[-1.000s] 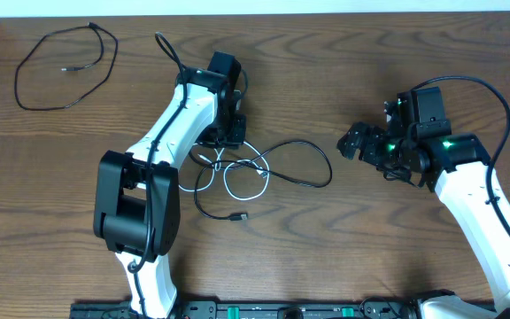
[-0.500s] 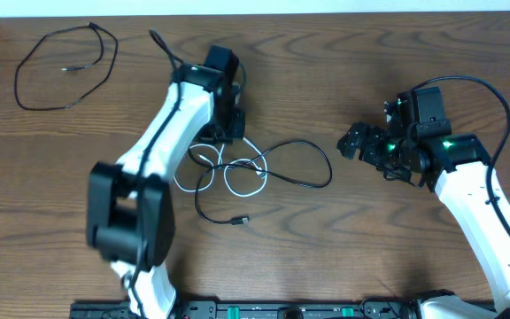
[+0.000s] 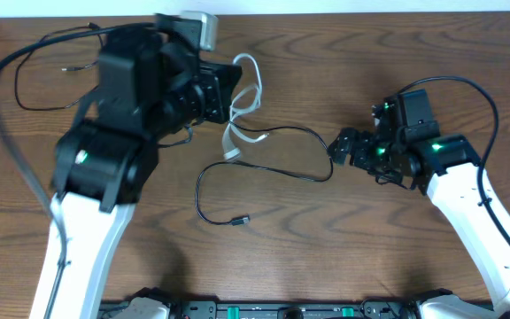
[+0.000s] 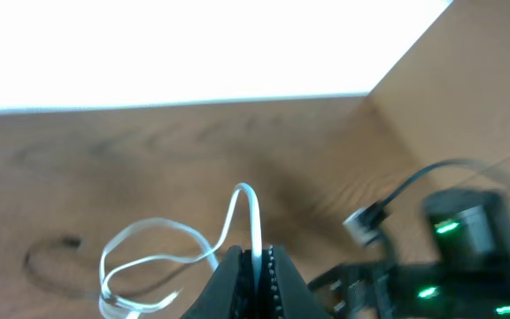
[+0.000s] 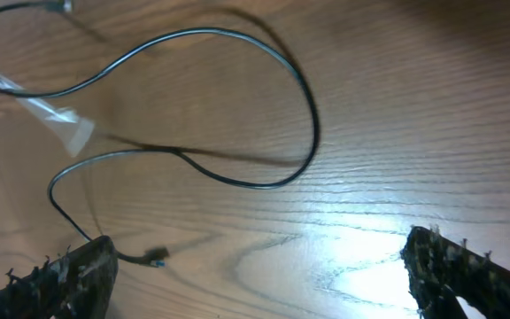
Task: Untangle cables
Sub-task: 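Lift the white cable up and pull it left out of the black cable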
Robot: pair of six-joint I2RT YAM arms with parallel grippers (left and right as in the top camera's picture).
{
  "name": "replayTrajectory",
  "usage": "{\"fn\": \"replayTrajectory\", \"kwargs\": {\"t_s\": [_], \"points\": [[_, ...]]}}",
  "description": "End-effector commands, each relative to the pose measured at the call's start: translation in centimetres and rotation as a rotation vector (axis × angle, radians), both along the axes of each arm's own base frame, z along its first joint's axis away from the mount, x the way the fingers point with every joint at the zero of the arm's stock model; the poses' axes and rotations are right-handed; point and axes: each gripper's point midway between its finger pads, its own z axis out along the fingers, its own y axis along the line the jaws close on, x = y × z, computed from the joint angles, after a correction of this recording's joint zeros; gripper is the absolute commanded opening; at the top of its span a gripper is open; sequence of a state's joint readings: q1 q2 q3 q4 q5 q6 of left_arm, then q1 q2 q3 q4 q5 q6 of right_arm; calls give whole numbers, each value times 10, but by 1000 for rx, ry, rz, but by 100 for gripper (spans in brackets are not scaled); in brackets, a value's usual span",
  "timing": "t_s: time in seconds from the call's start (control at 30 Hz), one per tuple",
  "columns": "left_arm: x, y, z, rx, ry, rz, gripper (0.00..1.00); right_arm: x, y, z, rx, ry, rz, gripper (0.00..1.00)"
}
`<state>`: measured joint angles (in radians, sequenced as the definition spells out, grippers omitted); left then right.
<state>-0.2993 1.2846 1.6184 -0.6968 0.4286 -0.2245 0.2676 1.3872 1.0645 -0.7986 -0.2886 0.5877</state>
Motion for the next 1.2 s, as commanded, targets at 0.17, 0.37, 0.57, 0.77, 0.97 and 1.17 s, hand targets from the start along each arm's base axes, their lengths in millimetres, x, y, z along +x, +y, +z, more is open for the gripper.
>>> {"fn": "replayTrajectory", "kwargs": {"t_s": [0.17, 0.37, 0.57, 0.77, 0.97, 1.17], "points": [[-31, 4, 63, -143, -148, -5, 7, -8, 18, 0, -8, -5, 62, 99], [-36, 9, 87, -197, -214, 26, 7, -12, 27, 0, -8, -8, 93, 99], [-13, 41, 81, -161, -220, 198, 7, -13, 29, 0, -8, -8, 98, 99], [19, 102, 74, -253, -153, 481, 7, -12, 26, -1, -21, -13, 91, 99], [3, 69, 143, -403, -360, 163, 8, -9, 27, 0, -19, -24, 89, 99], [-21, 57, 195, -430, -589, 28, 7, -8, 27, 1, -18, -29, 89, 99]]}}
